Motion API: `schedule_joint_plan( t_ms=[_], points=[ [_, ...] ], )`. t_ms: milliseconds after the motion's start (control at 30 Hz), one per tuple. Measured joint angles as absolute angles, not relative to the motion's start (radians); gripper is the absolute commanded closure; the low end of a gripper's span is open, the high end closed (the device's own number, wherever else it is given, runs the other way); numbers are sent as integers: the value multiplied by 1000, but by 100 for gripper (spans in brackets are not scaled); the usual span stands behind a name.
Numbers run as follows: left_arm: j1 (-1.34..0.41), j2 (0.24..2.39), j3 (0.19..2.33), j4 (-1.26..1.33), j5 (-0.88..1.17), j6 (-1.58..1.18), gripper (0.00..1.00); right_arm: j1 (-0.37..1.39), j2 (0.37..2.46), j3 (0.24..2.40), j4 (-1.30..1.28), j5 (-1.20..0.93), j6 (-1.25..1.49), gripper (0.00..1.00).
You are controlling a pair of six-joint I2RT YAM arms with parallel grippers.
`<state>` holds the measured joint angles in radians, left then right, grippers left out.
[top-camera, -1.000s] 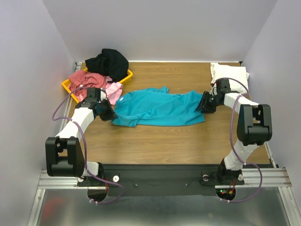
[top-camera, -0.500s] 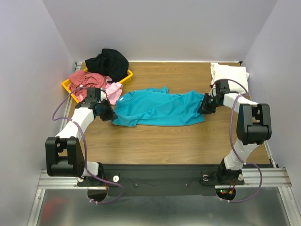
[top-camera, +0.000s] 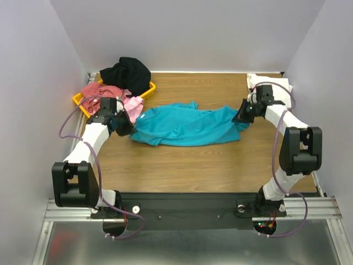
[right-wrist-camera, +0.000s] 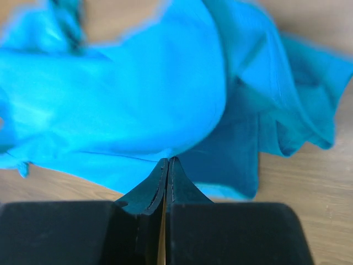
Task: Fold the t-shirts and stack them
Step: Flatten the tshirt out
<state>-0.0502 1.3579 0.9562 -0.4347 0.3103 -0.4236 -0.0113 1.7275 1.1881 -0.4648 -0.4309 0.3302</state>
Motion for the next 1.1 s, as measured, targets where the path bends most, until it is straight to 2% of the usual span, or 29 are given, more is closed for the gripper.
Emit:
schedule_joint_plan(
  t_ms=[433, 633, 833, 1100],
  points=[
    [-44, 1263, 1286, -447, 312, -440, 100, -11, 1297, 1342, -462, -274, 424, 99],
    [-36, 1196, 1356, -463, 358, -497, 100, -11, 1118, 1399, -469, -181, 422, 99],
    [-36, 1081, 1478, -491, 397, -525, 100, -11, 929, 1538, -473, -93, 365, 100],
    [-36, 962, 1745, -516, 444, -545, 100, -11, 796, 1748, -459, -21, 285, 100]
  ],
)
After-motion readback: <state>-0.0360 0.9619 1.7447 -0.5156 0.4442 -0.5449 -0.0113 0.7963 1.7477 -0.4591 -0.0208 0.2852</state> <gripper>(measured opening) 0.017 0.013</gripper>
